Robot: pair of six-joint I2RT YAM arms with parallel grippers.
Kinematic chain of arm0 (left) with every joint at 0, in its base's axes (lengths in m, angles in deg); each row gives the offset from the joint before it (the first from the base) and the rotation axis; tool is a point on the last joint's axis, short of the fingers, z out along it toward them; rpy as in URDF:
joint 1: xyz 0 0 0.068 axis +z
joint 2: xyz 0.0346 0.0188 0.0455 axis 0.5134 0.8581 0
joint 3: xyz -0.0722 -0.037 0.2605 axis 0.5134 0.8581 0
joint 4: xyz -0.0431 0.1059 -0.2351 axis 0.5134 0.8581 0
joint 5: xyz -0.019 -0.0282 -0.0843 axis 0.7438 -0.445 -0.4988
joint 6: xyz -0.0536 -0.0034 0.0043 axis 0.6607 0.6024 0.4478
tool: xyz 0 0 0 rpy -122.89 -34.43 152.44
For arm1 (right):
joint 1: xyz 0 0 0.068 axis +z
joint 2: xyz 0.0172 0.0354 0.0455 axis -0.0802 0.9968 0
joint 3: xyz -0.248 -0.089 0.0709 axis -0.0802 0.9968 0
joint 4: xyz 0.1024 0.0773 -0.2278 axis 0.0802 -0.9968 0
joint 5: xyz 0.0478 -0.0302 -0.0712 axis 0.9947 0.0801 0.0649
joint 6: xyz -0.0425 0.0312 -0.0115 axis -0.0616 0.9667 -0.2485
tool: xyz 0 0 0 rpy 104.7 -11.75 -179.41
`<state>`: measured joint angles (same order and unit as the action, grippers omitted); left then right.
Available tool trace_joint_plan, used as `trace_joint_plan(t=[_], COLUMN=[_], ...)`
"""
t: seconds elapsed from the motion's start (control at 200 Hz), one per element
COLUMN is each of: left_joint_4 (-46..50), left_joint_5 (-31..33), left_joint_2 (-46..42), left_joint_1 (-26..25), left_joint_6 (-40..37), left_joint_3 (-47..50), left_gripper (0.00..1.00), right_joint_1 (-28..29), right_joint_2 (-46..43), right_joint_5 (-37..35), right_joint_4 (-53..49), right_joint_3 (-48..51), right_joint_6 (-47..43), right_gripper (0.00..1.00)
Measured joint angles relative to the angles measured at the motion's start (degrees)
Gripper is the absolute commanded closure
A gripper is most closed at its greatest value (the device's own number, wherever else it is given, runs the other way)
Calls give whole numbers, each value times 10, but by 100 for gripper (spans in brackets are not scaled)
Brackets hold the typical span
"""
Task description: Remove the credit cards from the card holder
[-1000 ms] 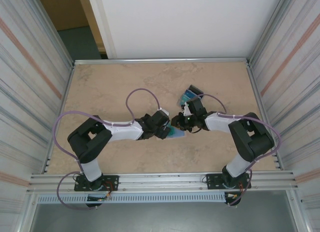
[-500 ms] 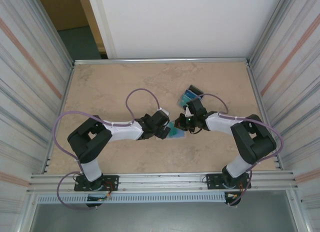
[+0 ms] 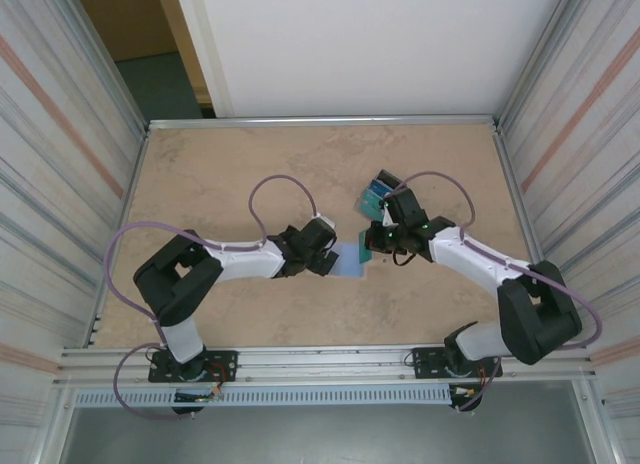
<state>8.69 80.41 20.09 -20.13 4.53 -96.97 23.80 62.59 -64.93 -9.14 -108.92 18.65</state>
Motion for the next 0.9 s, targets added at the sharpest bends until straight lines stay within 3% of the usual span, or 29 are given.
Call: trace_joint_plan(t=[0.336,0.646,0.902], left_joint_4=[23,24,23], left_joint_5=[7,13,17], left_joint_2=[-57,-116,-152], left_joint_1=[3,3,12], left_joint_6=[-6,2,20], left_joint_3=[5,17,45], left_gripper=[1,1,1], right_joint_1=[-63,-84,-89], right_joint_2=[-19,64,129], right_joint_5=[-30,-45,-56], right_joint_4=[-58,-67,-76], right_joint_3=[-110,-196,-251], right_joint_6=[-160,-339,-424], right_gripper=[100,100,100])
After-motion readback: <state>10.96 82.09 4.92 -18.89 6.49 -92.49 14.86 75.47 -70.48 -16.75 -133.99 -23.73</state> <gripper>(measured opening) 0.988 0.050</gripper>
